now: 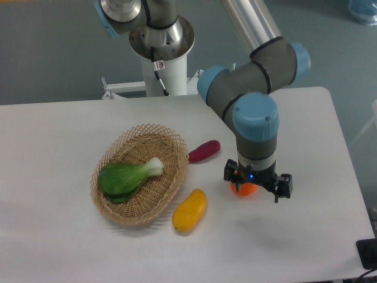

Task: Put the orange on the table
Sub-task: 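Open the gripper to release the orange and raise slightly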

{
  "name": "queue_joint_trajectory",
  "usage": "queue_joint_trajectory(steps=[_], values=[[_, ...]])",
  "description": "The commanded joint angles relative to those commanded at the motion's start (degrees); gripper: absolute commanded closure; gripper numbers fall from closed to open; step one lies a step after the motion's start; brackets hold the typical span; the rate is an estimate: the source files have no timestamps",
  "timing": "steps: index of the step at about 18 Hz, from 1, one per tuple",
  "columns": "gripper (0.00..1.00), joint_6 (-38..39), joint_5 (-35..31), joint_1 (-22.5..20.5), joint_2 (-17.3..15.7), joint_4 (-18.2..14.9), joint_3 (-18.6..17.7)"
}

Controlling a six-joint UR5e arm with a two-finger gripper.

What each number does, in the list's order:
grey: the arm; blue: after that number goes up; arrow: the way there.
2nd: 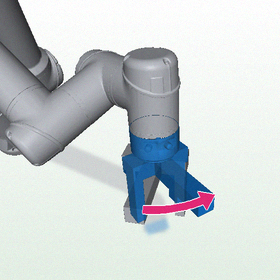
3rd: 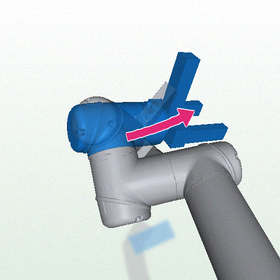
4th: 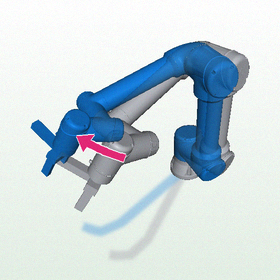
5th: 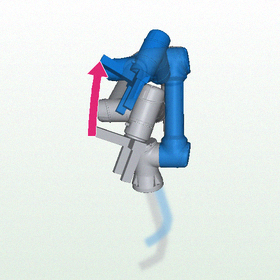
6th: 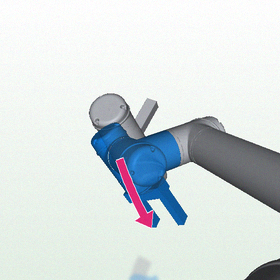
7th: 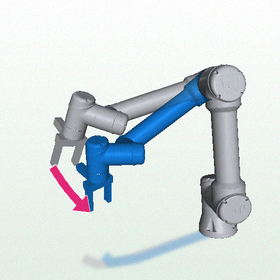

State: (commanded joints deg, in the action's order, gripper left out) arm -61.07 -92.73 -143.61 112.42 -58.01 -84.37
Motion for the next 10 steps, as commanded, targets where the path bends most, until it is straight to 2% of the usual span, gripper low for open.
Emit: queue_joint_trajectory(steps=[1,4,7,10], values=[[0.0,-2.02,0.0,-0.96,-1.05,-0.26,-0.35],[0.0,-10.28,0.79,-4.04,-3.07,-3.95,-0.53],[0.0,-15.91,4.2,-6.41,-4.49,-4.66,-0.18],[0.0,-16.27,6.33,-8.0,-6.16,-4.66,-1.58]])
